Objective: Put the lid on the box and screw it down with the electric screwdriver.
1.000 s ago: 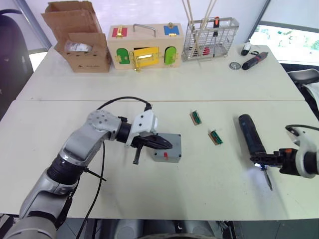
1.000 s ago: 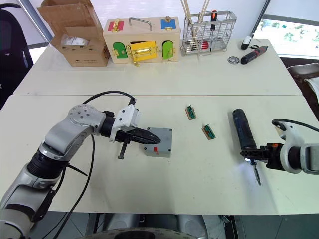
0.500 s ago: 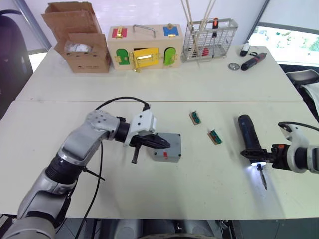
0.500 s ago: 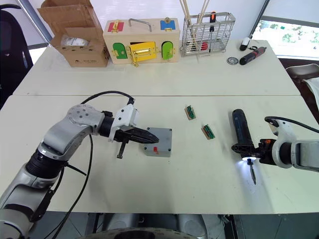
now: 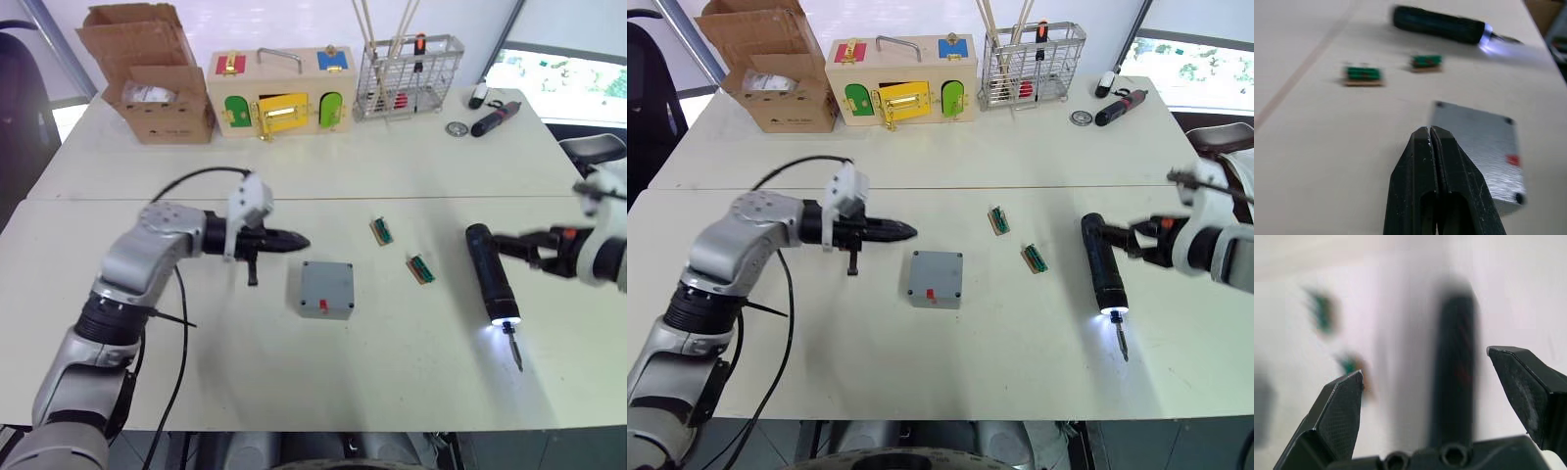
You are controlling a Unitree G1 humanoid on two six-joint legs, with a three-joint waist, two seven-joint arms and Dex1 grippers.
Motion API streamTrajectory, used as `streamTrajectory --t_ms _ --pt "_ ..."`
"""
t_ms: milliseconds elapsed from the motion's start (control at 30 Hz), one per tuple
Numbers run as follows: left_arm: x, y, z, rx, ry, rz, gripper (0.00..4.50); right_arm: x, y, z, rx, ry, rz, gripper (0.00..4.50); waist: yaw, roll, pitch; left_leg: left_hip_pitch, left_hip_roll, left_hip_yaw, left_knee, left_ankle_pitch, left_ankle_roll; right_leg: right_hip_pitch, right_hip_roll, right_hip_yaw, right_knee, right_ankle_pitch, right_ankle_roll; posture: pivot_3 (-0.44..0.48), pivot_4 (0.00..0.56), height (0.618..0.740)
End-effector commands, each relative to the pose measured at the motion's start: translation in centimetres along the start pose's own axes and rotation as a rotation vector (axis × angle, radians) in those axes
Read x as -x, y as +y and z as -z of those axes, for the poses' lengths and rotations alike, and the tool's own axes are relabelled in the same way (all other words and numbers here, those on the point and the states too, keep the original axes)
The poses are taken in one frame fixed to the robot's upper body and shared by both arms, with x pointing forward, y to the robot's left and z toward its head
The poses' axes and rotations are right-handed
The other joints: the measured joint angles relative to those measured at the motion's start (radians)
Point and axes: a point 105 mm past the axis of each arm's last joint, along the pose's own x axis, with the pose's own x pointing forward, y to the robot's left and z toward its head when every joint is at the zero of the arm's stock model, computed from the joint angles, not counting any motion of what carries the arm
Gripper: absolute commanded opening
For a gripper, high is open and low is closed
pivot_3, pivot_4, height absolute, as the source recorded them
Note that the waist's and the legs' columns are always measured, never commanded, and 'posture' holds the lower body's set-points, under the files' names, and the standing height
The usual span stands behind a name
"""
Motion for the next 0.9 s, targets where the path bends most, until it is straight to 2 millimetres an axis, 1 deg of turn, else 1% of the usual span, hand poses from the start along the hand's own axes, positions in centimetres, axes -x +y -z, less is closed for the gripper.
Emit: streamTrajectory --t_ms 33,67,133,233,333,433,500,533,567,700,900 --pt "2.0 1.1 1.9 0.054 0.042 -0.112 0.0 -0.2 4.9 -0.1 0.086 -0.092 -0.211 4.48 0.0 0.0 0.0 0.0 0.0 0.0 0.0 0.0 0.0 0.0 0.0 0.0 0.0 0.0 0.0 0.0 0.15 0.74" --pt "2.3 1.1 2.6 0.072 0.055 -0.127 0.0 -0.7 6.0 0.8 0.088 -0.084 -0.249 4.48 0.0 0.0 0.0 0.0 0.001 0.0 0.0 0.0 0.0 0.0 0.0 0.0 0.0 0.0 0.0 0.0 0.15 0.74" --pt "2.6 0.6 3.5 0.094 0.071 -0.134 0.0 -1.5 7.6 2.5 0.087 -0.07 -0.29 4.48 0.001 0.0 0.0 -0.001 0.001 -0.001 0.0 0.0 -0.001 0.0 0.0 0.0 -0.001 0.0 0.0 0.0 0.15 0.74" --pt "2.6 -0.2 4.2 0.143 0.069 -0.137 0.0 -2.7 9.1 5.5 0.09 -0.041 -0.302 3.74 0.011 0.0 0.0 -0.003 -0.001 -0.001 0.001 0.001 -0.001 -0.001 -0.002 0.0 0.0 0.0 0.0 0.0 0.15 0.74" --pt "2.6 -0.9 4.7 0.163 0.079 -0.135 0.0 -3.4 9.9 7.1 0.088 -0.037 -0.308 2.76 0.02 0.0 0.0 -0.003 -0.002 -0.001 0.002 0.001 -0.002 -0.001 -0.003 0.0 0.0 0.001 0.001 0.0 0.15 0.74" --pt "2.1 -2.4 5.5 0.159 0.115 -0.113 0.0 -4.1 10.4 8.1 0.048 -0.054 -0.316 1.7 0.019 0.0 -0.001 -0.001 -0.002 -0.001 0.002 0.001 -0.002 -0.001 -0.003 0.0 0.0 0.001 0.002 0.0 0.15 0.74" --pt "1.6 -3.1 5.8 0.167 0.114 -0.099 0.0 -4.6 10.7 8.7 0.06 -0.045 -0.321 0.8 0.018 0.0 -0.001 -0.001 -0.002 -0.001 0.001 0.001 -0.003 -0.001 -0.003 0.001 0.0 0.001 0.002 0.0 0.15 0.74" --pt "1.3 -3.4 5.8 0.171 0.111 -0.094 0.0 -4.8 10.8 8.9 0.063 -0.044 -0.323 0.15 0.019 0.0 -0.001 -0.001 -0.001 -0.001 0.001 0.002 -0.003 -0.001 -0.003 0.0 0.0 0.001 0.002 0.0 0.15 0.74" --pt "1.1 -3.6 5.9 0.174 0.109 -0.087 0.0 -5.1 10.9 9.0 0.061 -0.045 -0.328 0.06 0.019 0.0 -0.001 -0.001 -0.002 -0.001 0.001 0.001 -0.003 -0.001 -0.003 0.0 0.001 0.001 0.002 0.0 0.15 0.74" --pt "-0.4 -4.3 6.1 0.159 0.104 -0.062 0.0 -5.9 11.7 9.4 0.087 -0.027 -0.353 0.06 0.021 0.0 -0.001 0.0 -0.002 -0.001 0.002 0.002 -0.003 0.0 -0.003 0.0 0.001 0.001 0.002 0.0 0.15 0.74" --pt "-2.0 -4.9 6.1 0.132 0.105 -0.018 0.0 -6.0 13.5 10.7 0.115 0.039 -0.428 0.06 0.02 0.0 -0.001 0.0 -0.002 -0.001 0.002 0.002 -0.003 0.0 -0.002 0.0 0.001 0.001 0.002 0.0 0.15 0.74"
